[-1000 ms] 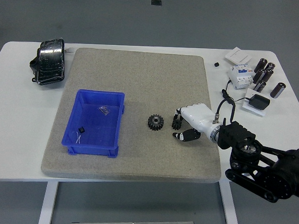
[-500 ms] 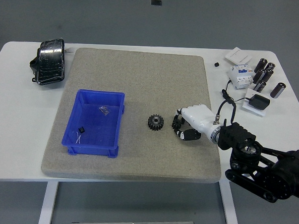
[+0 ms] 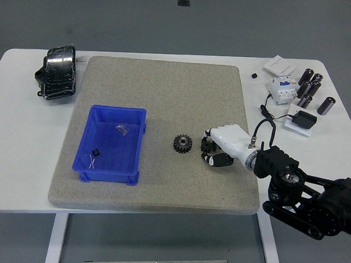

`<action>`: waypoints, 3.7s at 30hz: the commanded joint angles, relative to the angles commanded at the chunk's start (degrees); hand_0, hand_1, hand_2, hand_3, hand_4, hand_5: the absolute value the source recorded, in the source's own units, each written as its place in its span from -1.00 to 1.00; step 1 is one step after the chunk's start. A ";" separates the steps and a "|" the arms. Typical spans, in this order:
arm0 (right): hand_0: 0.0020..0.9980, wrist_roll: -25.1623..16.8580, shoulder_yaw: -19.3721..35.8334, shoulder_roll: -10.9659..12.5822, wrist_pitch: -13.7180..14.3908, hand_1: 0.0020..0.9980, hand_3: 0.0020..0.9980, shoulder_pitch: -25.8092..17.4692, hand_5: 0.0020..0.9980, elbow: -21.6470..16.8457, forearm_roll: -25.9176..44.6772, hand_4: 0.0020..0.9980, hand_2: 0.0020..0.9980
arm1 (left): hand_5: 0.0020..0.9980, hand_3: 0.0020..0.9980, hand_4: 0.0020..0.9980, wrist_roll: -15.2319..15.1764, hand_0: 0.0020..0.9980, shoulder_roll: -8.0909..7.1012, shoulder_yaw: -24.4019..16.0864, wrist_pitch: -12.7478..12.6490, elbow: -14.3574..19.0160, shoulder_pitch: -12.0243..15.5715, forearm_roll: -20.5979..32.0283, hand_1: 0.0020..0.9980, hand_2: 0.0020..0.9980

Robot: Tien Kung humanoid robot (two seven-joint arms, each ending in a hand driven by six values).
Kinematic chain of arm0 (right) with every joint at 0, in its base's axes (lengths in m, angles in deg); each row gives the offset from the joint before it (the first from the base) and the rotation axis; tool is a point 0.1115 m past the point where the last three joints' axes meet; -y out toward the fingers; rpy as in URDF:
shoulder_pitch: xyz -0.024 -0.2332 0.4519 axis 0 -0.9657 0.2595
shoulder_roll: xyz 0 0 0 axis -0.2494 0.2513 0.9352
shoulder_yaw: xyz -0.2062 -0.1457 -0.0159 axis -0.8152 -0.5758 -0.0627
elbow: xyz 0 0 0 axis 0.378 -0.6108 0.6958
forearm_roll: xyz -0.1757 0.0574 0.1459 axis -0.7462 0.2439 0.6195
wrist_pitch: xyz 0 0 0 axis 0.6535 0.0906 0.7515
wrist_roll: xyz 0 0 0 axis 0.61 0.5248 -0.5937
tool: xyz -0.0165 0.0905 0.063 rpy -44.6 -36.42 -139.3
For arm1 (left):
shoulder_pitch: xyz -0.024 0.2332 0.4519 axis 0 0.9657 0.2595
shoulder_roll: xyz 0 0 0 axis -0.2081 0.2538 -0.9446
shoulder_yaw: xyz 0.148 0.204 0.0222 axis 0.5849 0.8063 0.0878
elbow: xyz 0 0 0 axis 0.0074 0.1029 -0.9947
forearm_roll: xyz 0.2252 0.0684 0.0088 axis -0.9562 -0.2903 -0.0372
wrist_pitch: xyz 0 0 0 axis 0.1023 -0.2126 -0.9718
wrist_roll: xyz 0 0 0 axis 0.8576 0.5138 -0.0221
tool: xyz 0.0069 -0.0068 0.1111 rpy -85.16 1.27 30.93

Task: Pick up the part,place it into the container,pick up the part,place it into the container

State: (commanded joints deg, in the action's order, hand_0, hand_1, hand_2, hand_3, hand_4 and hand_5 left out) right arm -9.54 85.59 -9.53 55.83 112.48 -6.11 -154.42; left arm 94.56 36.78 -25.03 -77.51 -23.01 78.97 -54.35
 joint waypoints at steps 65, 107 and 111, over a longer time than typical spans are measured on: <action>0.36 3.88 -11.16 -20.95 0.57 0.74 0.72 12.08 -0.17 0.00 -5.74 0.55 0.79 | -0.45 0.16 0.50 0.92 0.39 -0.68 -1.59 0.60 0.14 -0.62 -2.75 0.36 0.34; -0.18 3.97 -5.84 -5.63 1.31 0.27 0.60 6.12 -0.13 2.55 0.20 0.66 0.58 | -0.49 0.15 0.47 0.53 0.39 -0.38 -1.01 0.46 0.07 -0.14 -1.80 0.36 0.33; -0.18 3.95 -7.00 -5.75 1.22 0.27 0.60 6.30 -0.13 2.42 0.67 0.66 0.58 | -0.49 0.15 0.47 0.50 0.39 -0.42 -0.97 0.50 0.06 -0.25 -1.83 0.36 0.33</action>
State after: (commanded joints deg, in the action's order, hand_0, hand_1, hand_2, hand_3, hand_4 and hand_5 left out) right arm -5.59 78.59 -15.28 57.05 118.79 -3.69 -153.76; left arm 95.06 36.35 -25.99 -77.02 -22.95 78.72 -56.18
